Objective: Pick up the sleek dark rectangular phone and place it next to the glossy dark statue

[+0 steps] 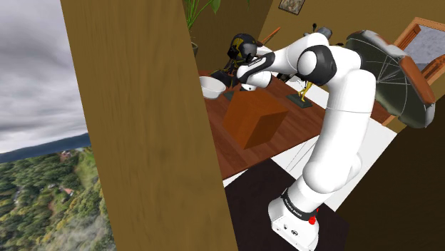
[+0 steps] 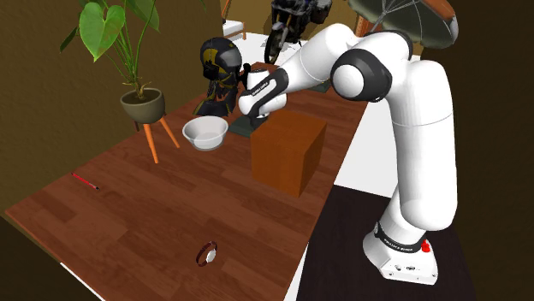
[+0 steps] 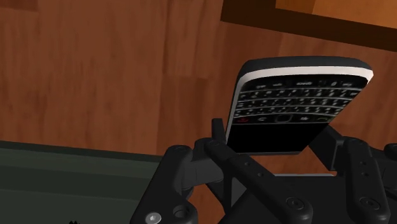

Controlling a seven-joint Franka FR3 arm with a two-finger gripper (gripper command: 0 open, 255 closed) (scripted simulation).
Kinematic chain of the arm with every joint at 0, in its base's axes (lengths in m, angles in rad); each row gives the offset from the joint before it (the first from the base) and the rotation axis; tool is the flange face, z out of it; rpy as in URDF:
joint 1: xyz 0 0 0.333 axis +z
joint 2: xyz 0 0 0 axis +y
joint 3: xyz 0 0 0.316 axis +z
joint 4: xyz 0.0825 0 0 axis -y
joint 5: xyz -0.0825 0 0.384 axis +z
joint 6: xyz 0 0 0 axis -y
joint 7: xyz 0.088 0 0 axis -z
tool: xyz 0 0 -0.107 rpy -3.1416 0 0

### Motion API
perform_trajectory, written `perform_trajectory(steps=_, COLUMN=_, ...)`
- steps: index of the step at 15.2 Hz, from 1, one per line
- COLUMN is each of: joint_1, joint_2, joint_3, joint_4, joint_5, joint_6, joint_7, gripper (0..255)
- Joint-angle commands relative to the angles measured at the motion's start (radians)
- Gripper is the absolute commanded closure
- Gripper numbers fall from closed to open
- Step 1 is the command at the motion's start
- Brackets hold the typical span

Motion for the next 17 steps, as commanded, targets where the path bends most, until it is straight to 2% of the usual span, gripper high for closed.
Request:
perform_trajectory(steps=1, joint_1=-0.001, joint_2=0.007, joint_3=0.000, joint_4=-0.002, joint_5=0.000, joint_6=0.003, joint_7=0.000, gripper=255)
perform_trajectory(steps=6, joint_1=-0.001, joint_2=0.007, joint_3=0.000, joint_4=-0.002, joint_5=0.000, joint_6=0.003, joint_7=0.000, gripper=255)
perform_trajectory(steps=7, joint_1=-0.002, joint_2=0.007, joint_3=0.000, joint_4=-0.003, joint_5=0.000, joint_6=0.004, joint_7=-0.001, gripper=0)
perform_trajectory(steps=12, joint_1=-0.001, joint_2=0.007, joint_3=0.000, joint_4=-0.002, joint_5=0.000, joint_6=0.003, joint_7=0.000, gripper=0)
perform_trajectory(steps=16, joint_1=0.007, joint_2=-0.064, joint_3=-0.017, joint_4=0.032, joint_5=-0.031, joint_6=-0.099, joint_7=0.020, gripper=0)
perform_trajectory(steps=17, joint_1=0.007, joint_2=-0.064, joint_3=-0.017, joint_4=0.032, joint_5=-0.031, joint_6=-0.099, joint_7=0.020, gripper=0)
